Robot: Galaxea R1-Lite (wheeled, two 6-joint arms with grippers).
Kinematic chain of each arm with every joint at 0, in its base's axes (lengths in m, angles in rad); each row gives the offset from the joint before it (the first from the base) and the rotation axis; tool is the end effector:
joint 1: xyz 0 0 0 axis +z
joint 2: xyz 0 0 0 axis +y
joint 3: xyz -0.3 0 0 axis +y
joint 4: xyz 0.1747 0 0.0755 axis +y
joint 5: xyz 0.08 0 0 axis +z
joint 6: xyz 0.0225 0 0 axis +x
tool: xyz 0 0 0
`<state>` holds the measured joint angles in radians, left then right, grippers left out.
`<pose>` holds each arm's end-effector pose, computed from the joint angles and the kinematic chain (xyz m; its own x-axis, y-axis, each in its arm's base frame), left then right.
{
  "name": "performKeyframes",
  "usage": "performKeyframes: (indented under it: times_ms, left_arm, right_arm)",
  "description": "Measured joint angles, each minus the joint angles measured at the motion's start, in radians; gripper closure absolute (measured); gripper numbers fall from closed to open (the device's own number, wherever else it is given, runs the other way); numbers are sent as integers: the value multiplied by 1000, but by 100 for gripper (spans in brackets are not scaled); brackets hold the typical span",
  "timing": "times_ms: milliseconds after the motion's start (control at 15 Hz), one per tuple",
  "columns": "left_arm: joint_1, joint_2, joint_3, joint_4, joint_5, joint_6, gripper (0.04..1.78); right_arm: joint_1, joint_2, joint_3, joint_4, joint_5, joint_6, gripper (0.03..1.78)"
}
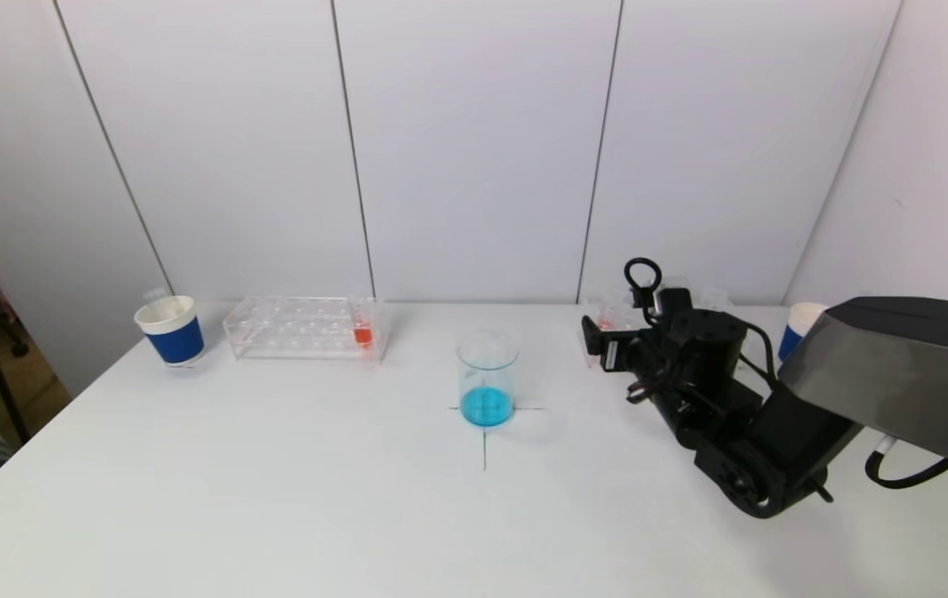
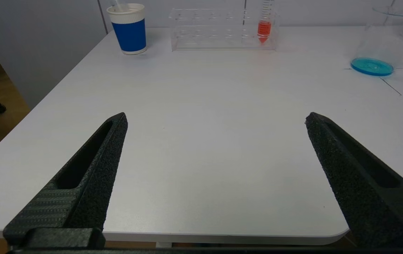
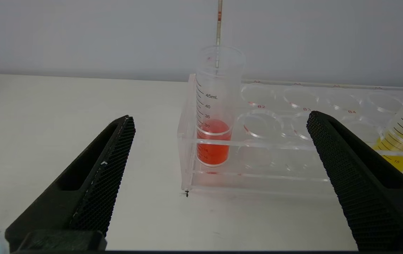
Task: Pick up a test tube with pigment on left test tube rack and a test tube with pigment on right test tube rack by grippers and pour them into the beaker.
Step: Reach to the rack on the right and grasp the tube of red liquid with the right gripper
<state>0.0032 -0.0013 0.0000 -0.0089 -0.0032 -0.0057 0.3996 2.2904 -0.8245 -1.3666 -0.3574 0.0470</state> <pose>-0.0229 -0.0001 0.0764 0.9999 0.0000 0.0102 0.0001 1.0000 -0.0057 0.3639 0.1451 0.0498 0.9949 0.0404 -0.0929 -0.0394 0.9991 0.0121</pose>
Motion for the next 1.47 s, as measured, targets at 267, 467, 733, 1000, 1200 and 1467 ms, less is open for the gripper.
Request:
performKeyframes:
  times_ms: [267, 467, 733, 1000, 1200, 1467]
  left_arm:
    - [0, 0, 0, 0, 0, 0, 6]
    - [0, 0, 0, 0, 0, 0, 6]
    - [0, 0, 0, 0, 0, 0, 6]
    - [0, 0, 0, 0, 0, 0, 6]
    - [0, 0, 0, 0, 0, 0, 6]
    - [0, 0, 0, 0, 0, 0, 6]
  right_arm:
    - [3, 26, -36, 0, -9, 0, 4]
    - [3, 36, -51, 1, -10, 0, 4]
    - [3, 47, -76, 1, -10, -3, 4]
    - [0, 62, -120, 1, -10, -7, 4]
    - [-8, 80, -165, 2, -23, -7, 4]
    - [-11, 108, -212, 7, -34, -7, 4]
